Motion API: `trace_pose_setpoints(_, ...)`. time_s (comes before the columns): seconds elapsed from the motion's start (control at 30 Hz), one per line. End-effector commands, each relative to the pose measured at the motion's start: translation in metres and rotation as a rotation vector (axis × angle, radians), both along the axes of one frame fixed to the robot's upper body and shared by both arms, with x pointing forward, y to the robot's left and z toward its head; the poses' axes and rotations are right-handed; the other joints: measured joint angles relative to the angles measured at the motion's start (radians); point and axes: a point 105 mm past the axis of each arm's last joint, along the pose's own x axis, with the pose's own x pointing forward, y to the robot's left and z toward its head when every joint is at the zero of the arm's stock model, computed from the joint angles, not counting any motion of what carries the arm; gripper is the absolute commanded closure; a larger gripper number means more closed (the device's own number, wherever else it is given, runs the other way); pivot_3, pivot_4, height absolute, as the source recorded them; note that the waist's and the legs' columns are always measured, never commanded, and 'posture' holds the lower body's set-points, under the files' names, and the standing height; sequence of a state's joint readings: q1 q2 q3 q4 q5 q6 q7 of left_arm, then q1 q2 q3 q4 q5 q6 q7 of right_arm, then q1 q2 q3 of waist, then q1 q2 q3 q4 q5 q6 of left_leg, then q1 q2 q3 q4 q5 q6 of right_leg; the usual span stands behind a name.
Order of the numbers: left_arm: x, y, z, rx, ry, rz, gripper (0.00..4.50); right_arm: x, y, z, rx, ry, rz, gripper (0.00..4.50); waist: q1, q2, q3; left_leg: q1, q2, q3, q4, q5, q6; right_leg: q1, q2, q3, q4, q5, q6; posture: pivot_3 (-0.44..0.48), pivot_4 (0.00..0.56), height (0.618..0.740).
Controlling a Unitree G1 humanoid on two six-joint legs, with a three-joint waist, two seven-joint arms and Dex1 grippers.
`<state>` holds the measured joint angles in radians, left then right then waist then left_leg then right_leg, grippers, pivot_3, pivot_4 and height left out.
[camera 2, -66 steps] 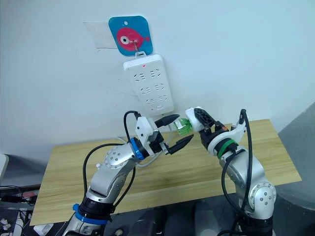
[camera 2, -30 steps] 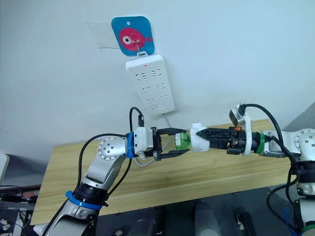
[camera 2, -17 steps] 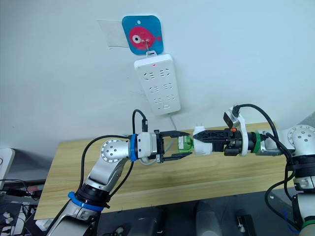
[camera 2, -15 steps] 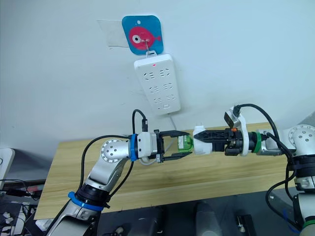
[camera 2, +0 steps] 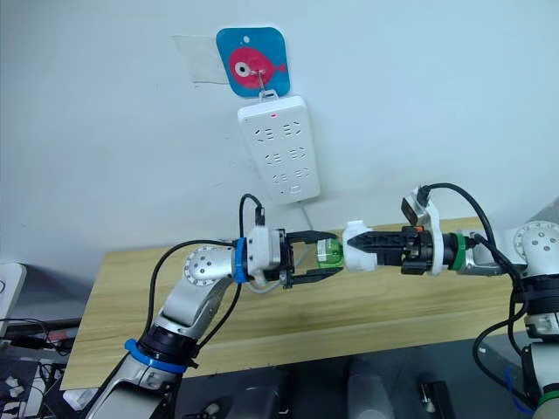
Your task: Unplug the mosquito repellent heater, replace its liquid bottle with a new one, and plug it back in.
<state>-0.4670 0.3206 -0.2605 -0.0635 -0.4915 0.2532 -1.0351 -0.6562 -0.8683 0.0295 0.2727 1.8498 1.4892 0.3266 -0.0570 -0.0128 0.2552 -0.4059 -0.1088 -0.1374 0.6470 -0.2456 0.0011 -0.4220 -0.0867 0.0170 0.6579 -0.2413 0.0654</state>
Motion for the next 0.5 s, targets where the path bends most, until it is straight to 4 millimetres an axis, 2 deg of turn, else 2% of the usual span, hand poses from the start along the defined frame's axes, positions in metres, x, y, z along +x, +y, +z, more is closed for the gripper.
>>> trace_pose_setpoints(0.03,0.003,0.009,0.012,-0.049,0.376,-0.018,2.23,-0.01,0.006,0.016,0.003,-0.099,0.077,1.52,-0.002,0.0,0.0,0.0,0.0,-0.001,0.0,0.0,0.0,0.0,0.0,0.0,0.001,0.0,0.0,-0.109,0.236,0.74)
trace_pose_setpoints(0.17,0.003,0.016,0.001,-0.001,0.787,-0.066,2.23,-0.013,0.008,0.016,-0.011,-0.132,0.102,1.52,-0.009,0.0,0.0,0.0,0.0,0.0,0.0,0.0,0.0,0.0,0.001,0.0,0.001,0.0,0.0,-0.112,0.239,0.74)
trace_pose_setpoints(0.27,0.008,0.023,0.005,-0.065,1.064,-0.141,2.23,-0.014,0.01,0.015,-0.03,-0.155,0.121,1.52,-0.01,-0.001,0.0,0.0,0.0,0.0,0.002,0.0,0.0,0.0,0.002,-0.001,0.003,0.0,0.0,-0.114,0.241,0.74)
trace_pose_setpoints(0.33,0.008,0.023,0.004,-0.06,1.133,-0.169,2.23,-0.015,0.009,0.013,-0.038,-0.155,0.127,1.52,-0.009,-0.001,0.001,0.0,0.0,0.0,0.002,0.0,0.0,0.0,0.003,-0.001,0.003,0.0,0.0,-0.114,0.241,0.74)
trace_pose_setpoints(0.4,0.007,0.02,-0.001,-0.018,1.121,-0.142,2.23,-0.014,0.009,0.013,-0.028,-0.153,0.129,1.52,-0.01,-0.002,0.001,0.0,0.0,0.0,0.002,0.0,0.0,0.0,0.003,0.0,0.003,0.0,0.0,-0.118,0.243,0.74)
trace_pose_setpoints(0.5,0.01,0.017,0.001,-0.041,1.101,-0.121,1.21,-0.009,0.009,0.01,-0.036,-0.151,0.104,1.52,-0.009,-0.002,0.001,0.001,0.0,0.001,0.002,0.002,-0.004,-0.001,0.0,0.001,0.002,0.0,0.0,-0.118,0.243,0.74)
